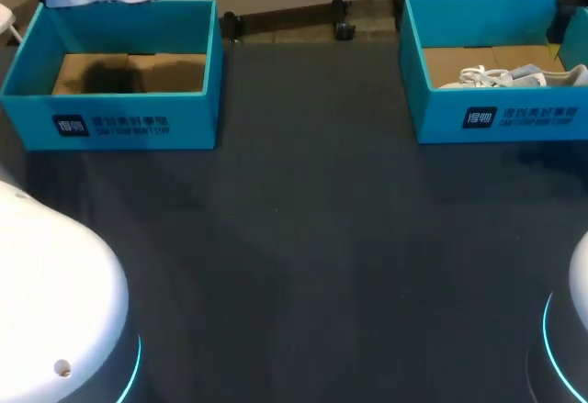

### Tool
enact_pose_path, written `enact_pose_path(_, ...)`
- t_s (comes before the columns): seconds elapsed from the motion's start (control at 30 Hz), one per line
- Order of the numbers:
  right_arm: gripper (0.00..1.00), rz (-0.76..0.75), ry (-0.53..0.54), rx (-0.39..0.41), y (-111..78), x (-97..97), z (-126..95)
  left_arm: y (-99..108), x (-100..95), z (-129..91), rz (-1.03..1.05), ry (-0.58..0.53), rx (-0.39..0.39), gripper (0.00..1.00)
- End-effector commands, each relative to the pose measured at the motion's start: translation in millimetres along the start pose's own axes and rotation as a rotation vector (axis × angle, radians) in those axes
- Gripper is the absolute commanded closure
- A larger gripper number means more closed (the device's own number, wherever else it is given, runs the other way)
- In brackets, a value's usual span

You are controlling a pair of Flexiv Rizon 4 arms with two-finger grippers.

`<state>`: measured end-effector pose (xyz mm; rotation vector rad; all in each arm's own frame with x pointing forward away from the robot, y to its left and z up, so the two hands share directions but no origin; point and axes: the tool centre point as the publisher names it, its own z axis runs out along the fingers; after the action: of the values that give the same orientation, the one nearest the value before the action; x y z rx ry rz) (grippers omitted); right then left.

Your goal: Take the shoe out of the shoebox, open the shoe tongue, remove and reinsert the insole, then place the shoe into the shoebox

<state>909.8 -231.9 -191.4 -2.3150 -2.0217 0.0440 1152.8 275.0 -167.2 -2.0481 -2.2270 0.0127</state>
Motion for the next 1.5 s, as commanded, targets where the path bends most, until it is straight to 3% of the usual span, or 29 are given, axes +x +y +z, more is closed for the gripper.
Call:
enact_pose_path(0.03,0.0,0.001,-0.001,-0.003,-1.1,0.0,0,-101,-19.7,-1,0.004,0.034,-0.268,1.0)
enact_pose_path(0.23,0.0,0.001,-0.001,-0.003,-1.1,0.0,0,-155,-51.1,3,-0.009,0.01,-0.348,1.0)
enact_pose_path(0.57,0.0,0.001,-0.001,-0.003,-1.1,0.0,0,-216,-93.9,6,-0.005,0.016,-0.444,1.0)
enact_pose_path(1.5,0.0,0.001,-0.001,-0.003,-1.1,0.0,0,-315,-158.9,17,0.053,0.025,-0.513,1.0)
